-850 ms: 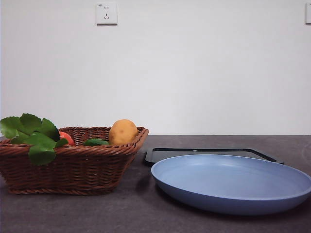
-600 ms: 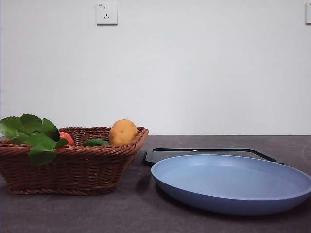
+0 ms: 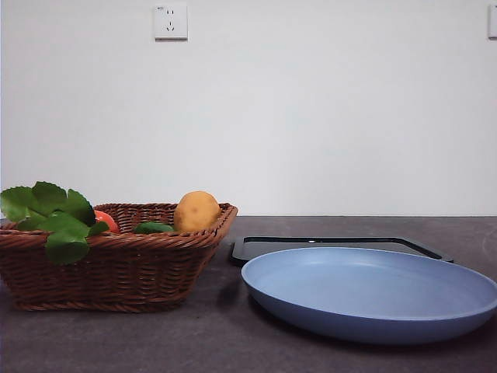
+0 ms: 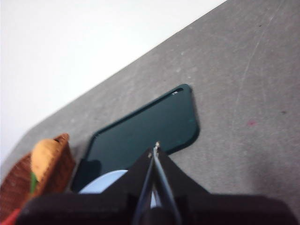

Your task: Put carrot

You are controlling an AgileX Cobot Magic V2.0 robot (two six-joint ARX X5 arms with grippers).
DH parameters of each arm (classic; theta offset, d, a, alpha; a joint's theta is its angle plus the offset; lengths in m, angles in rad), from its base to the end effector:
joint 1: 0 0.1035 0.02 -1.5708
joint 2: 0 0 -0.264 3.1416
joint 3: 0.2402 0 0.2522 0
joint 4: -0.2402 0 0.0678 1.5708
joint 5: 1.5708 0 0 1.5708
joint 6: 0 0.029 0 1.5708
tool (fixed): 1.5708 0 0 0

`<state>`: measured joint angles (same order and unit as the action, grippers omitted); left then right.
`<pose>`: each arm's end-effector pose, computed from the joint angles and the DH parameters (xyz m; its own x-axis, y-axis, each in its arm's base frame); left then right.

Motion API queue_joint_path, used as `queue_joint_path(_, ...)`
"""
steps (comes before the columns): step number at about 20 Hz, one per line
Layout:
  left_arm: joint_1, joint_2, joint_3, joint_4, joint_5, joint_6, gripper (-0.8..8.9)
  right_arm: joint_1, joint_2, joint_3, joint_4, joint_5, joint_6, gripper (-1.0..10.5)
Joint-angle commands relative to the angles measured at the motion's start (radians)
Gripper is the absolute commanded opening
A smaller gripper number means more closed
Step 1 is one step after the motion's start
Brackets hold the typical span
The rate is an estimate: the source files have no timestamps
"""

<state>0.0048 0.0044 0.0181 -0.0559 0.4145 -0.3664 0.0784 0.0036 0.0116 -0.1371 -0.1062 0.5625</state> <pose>0.0944 -0.0112 0.1640 0.9164 -0.3983 -0.0386 0.3564 0.8563 -0.3738 0.0958 0.0106 0.1540 0.9748 0.1829 -0.1280 -0.0861 0.8370 0.5404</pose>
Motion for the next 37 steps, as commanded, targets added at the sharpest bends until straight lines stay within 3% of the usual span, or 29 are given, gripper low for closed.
queue_joint_path(1, 0.003, -0.003, 0.008, 0.008, 0.004, -0.087, 0.07, 0.0, -0.003, 0.014, 0.01, -0.034, 0.05, 0.0)
queue_joint_path(8, 0.003, 0.0, 0.127, -0.18, -0.064, -0.1, 0.07, 0.0, 0.09, 0.158, -0.122, -0.052, 0.031, 0.0)
queue_joint_path(14, 0.003, 0.128, 0.243, -0.275, -0.064, -0.045, 0.07, 0.0, 0.28, 0.327, -0.225, -0.053, -0.051, 0.0)
queue_joint_path(19, 0.002, 0.323, 0.362, -0.286, -0.016, 0.042, 0.07, 0.0, 0.458, 0.482, -0.335, -0.063, -0.166, 0.0)
queue_joint_path(24, -0.005, 0.529, 0.506, -0.321, 0.047, 0.13, 0.07, 0.0, 0.621, 0.591, -0.428, -0.134, -0.236, 0.0)
queue_joint_path(30, -0.094, 0.835, 0.758, -0.528, 0.085, 0.288, 0.07, 0.0, 0.895, 0.65, -0.553, -0.282, -0.359, 0.1)
queue_joint_path(33, -0.164, 0.938, 0.814, -0.558, 0.085, 0.293, 0.07, 0.002, 1.015, 0.65, -0.544, -0.362, -0.381, 0.6)
queue_joint_path(35, -0.2, 0.978, 0.815, -0.544, 0.087, 0.291, 0.14, 0.002, 1.084, 0.65, -0.516, -0.359, -0.38, 1.3)
queue_joint_path(37, -0.23, 1.001, 0.815, -0.542, 0.086, 0.288, 1.2, 0.002, 1.147, 0.65, -0.478, -0.359, -0.375, 2.1)
